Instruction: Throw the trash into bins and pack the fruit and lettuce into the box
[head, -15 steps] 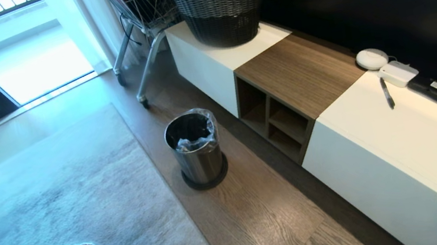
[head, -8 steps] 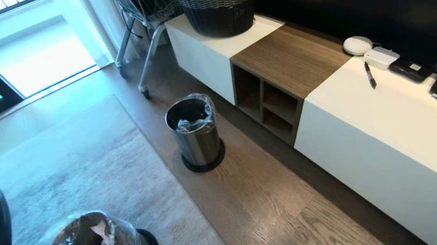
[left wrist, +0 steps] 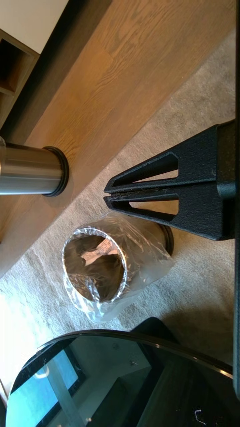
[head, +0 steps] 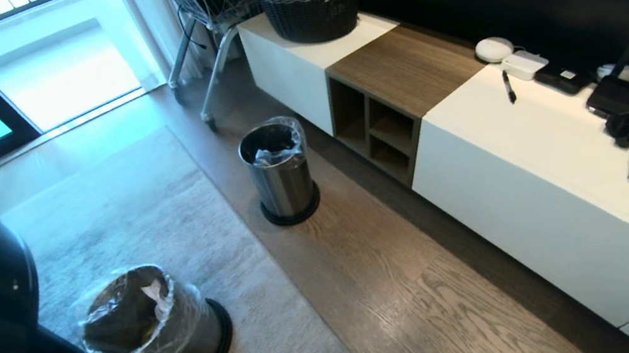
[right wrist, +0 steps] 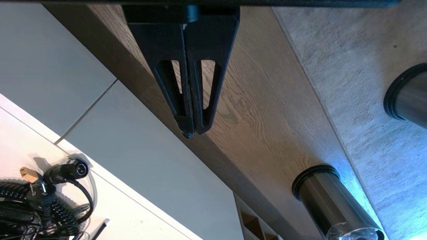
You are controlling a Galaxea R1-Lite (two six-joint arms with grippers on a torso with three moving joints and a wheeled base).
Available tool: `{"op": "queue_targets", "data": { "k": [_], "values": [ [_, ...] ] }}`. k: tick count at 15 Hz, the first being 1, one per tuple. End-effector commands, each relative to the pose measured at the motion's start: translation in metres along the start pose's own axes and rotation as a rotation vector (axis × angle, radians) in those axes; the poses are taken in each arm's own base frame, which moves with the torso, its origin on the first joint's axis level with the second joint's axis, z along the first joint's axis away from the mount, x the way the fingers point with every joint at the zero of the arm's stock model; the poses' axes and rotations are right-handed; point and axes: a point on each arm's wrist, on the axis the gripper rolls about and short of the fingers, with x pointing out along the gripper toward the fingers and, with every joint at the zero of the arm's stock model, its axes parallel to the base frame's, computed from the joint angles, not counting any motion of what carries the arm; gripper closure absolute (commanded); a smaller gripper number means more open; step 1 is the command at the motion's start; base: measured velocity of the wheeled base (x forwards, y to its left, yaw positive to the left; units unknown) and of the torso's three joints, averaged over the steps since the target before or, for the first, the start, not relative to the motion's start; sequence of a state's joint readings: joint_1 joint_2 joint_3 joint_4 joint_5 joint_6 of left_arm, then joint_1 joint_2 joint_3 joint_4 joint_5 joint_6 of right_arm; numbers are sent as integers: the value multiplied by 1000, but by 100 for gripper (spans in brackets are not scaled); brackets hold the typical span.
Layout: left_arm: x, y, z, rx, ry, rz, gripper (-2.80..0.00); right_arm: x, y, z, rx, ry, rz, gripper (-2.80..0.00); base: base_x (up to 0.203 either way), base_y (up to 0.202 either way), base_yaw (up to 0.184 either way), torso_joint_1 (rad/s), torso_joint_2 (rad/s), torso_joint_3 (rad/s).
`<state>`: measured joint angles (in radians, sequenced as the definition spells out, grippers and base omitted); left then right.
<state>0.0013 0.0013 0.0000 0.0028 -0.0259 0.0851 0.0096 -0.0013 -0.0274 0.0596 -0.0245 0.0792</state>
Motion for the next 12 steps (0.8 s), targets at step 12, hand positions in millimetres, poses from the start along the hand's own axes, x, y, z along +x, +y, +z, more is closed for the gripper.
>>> {"op": "queue_targets", "data": {
  "k": [12],
  "values": [
    [0,0,0,1,1,0,0,0,0,0,2,3,0,0,0,0,0,0,0,0]
  ]
}}
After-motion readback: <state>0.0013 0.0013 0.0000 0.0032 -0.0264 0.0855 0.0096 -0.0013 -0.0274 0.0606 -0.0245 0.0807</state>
